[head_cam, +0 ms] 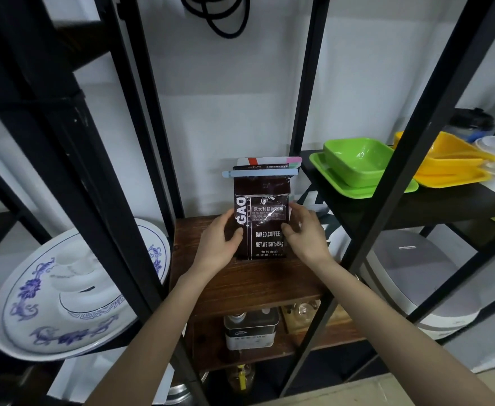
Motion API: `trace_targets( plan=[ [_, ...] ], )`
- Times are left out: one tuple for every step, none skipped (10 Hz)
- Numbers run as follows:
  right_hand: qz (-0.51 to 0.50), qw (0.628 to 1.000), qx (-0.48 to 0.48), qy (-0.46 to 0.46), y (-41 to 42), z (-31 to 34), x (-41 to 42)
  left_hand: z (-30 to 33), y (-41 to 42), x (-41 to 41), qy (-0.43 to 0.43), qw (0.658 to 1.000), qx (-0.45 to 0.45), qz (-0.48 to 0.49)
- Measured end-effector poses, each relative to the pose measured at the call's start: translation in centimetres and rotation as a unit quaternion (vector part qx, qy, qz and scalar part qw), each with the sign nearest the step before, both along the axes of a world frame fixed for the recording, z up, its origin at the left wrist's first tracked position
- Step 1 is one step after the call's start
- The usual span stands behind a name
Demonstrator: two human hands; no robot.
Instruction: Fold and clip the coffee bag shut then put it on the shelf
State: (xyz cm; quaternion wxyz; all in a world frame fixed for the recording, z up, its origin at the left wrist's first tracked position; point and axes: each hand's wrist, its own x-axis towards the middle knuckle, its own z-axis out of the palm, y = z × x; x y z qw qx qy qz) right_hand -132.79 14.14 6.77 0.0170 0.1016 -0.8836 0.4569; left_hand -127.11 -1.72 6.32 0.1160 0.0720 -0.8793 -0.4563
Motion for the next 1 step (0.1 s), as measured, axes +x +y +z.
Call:
trace_targets(
  plan=[
    [0.023,0.998,0.037,0.033,0.39,0.73,0.81,1.00,0.71,1.09,0.012,0.998,-0.061,0.014]
  ],
)
